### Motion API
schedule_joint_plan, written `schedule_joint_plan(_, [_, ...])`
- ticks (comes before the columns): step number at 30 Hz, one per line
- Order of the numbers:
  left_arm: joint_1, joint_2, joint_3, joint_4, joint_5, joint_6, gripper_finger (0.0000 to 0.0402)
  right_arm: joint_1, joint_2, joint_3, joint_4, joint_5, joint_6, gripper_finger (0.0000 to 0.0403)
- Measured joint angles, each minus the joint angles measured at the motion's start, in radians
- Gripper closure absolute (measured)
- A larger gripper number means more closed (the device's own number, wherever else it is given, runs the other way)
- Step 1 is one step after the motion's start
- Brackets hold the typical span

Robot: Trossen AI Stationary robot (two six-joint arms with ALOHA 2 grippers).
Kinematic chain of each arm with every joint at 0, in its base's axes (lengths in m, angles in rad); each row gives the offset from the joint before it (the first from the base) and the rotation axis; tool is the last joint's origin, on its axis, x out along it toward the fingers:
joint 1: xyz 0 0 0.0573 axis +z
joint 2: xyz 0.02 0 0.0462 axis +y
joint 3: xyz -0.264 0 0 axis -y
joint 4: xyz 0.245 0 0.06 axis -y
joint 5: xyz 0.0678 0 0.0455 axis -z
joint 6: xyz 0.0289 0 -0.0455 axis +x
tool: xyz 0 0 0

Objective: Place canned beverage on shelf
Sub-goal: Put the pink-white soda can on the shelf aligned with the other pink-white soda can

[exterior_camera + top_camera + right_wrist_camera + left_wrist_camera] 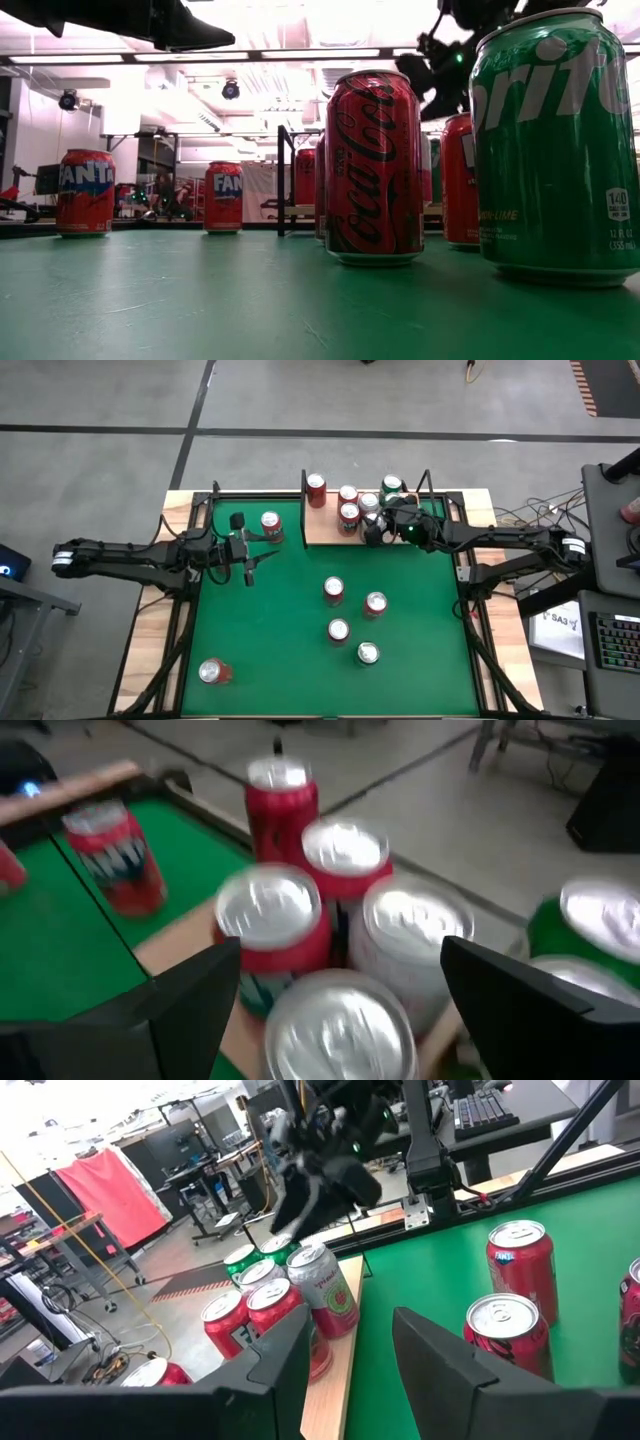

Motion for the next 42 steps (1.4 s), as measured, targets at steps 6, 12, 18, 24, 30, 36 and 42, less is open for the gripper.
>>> schedule_joint_plan(6, [0.0, 0.0, 0.0, 0.0, 0.0, -0.033, 0.0274, 0.038, -0.012, 0.114, -0.016, -0.134, -0.013, 0.0076])
schedule_joint_plan(12, [0.0, -0.014, 0.001, 0.01, 0.0, -0.023, 0.0274, 0.11, -0.008, 0.282, -0.24, -0.239, 0.044, 0.0076])
schedule_joint_plan(18, [0.0, -0.02, 0.022, 0.029, 0.002, -0.089, 0.0274, 0.171, -0.008, 0.418, -0.554, -0.245, 0.157, 0.0076])
schedule_joint_plan(24, [0.0, -0.02, 0.023, 0.028, 0.002, -0.116, 0.0274, 0.175, -0.007, 0.432, -0.664, -0.235, 0.211, 0.0076])
schedule_joint_plan(30, [0.0, -0.021, 0.032, 0.025, 0.003, -0.129, 0.0274, 0.17, 0.017, 0.402, -0.736, -0.102, 0.528, 0.0076])
schedule_joint_plan(36, [0.0, -0.02, 0.032, 0.019, 0.003, -0.128, 0.0274, 0.168, 0.067, 0.346, -0.833, -0.168, 0.662, 0.0077])
schedule_joint_plan(42, [0.0, -0.02, 0.032, 0.02, 0.003, -0.125, 0.0273, 0.14, 0.094, 0.31, -0.841, -0.166, 0.632, 0.0119])
